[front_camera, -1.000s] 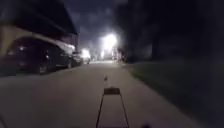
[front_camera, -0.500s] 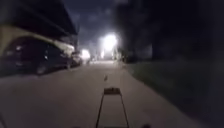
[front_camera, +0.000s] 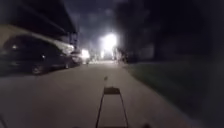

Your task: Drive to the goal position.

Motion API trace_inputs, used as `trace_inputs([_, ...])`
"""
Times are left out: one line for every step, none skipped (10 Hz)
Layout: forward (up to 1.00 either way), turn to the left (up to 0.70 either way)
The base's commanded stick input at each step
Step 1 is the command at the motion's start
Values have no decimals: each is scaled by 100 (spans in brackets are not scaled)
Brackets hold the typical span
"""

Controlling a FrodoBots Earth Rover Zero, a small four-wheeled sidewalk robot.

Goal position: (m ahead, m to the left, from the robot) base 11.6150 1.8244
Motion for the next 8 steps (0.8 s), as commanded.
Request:
trace_inputs([50, 0])
trace_inputs([50, 0])
trace_inputs([50, 0])
trace_inputs([50, 0])
trace_inputs([50, 0])
trace_inputs([50, 0])
trace_inputs([50, 0])
trace_inputs([50, 0])
